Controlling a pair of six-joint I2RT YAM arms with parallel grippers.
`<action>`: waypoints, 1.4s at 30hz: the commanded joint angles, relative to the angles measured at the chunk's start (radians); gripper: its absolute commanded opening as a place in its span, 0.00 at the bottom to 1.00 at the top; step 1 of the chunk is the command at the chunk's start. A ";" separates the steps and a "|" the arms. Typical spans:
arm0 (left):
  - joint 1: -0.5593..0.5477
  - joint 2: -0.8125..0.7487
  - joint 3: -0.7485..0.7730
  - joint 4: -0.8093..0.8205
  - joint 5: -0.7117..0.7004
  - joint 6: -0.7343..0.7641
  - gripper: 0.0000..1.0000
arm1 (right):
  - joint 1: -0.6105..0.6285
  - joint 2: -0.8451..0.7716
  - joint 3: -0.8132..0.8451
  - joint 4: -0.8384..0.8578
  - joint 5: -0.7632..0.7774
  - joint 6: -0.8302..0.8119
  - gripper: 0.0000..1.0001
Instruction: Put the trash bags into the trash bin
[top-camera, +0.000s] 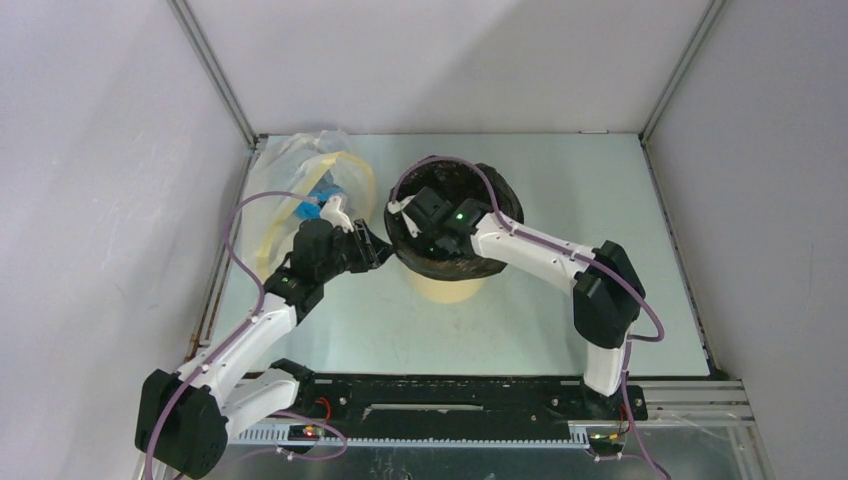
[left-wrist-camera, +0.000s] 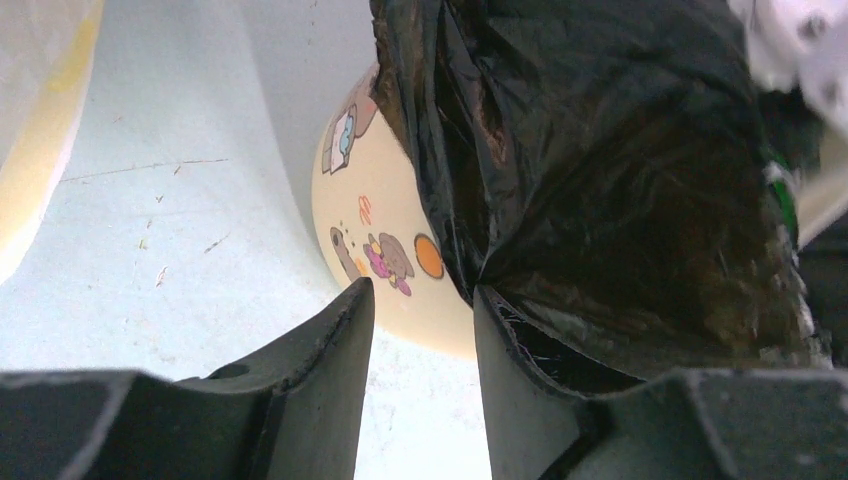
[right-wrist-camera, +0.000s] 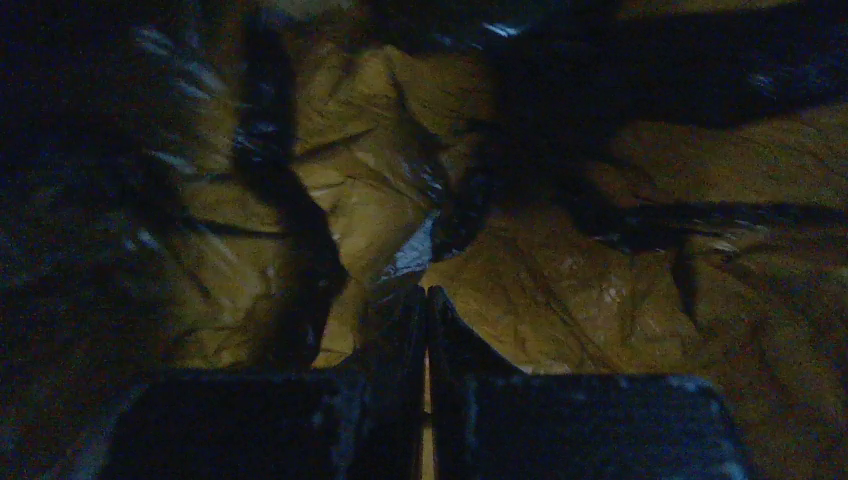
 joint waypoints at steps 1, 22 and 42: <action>-0.002 -0.009 0.034 0.031 0.011 0.015 0.48 | 0.020 -0.026 0.017 0.020 -0.134 -0.004 0.00; -0.003 -0.093 0.022 -0.031 -0.043 0.032 0.61 | -0.177 -0.097 -0.085 -0.044 0.256 0.096 0.00; -0.002 -0.166 0.016 -0.070 -0.051 0.015 0.67 | -0.064 -0.309 -0.024 -0.004 -0.055 0.017 0.22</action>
